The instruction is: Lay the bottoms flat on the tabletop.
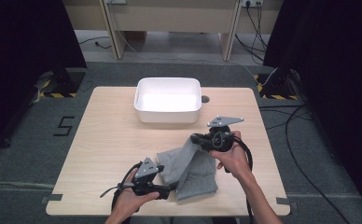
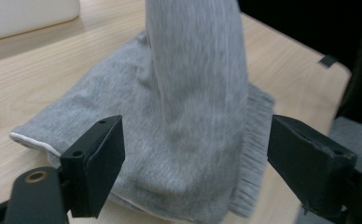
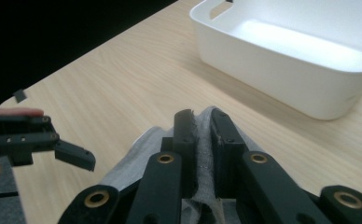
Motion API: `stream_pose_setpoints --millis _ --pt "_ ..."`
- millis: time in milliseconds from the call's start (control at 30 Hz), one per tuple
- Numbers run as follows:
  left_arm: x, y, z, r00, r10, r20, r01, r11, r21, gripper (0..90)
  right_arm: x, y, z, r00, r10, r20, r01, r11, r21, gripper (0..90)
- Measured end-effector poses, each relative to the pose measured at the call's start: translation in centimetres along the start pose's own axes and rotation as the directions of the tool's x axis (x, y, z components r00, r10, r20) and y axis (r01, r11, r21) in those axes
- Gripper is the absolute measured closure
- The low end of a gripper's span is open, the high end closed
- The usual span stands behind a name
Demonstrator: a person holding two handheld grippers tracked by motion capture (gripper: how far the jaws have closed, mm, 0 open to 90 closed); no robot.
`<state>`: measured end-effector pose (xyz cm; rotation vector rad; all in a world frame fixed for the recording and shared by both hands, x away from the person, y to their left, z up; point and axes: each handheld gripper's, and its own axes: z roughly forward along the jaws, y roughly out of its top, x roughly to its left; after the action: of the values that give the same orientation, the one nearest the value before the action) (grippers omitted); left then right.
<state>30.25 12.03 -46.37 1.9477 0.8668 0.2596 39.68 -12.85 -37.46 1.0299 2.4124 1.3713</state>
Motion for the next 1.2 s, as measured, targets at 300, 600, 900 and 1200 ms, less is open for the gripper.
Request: stream_pose_setpoints --millis 300,600,900,1200 --pt "-0.4 0.1 2.6 0.9850 0.162 -0.060 -0.156 0.9836 0.090 67.1 -0.4 0.0 0.3 0.9999 0.010 0.001 -0.010 1.000 -0.002 82.7" --pt "3.8 5.4 0.3 0.9717 0.176 -0.158 -0.171 0.9843 0.044 81.7 -2.5 0.9 0.6 0.9980 0.021 0.059 -0.021 1.000 0.004 82.5" --pt "8.7 7.1 1.8 0.9732 0.080 -0.215 -0.069 0.9960 0.056 79.7 -3.8 2.0 3.0 0.9961 0.021 0.086 -0.026 0.998 0.053 81.4" --pt "12.3 5.1 3.8 0.9708 -0.041 -0.236 0.061 0.9949 0.080 71.4 -4.7 1.9 7.6 0.9944 0.013 0.105 -0.031 0.985 0.169 73.7"
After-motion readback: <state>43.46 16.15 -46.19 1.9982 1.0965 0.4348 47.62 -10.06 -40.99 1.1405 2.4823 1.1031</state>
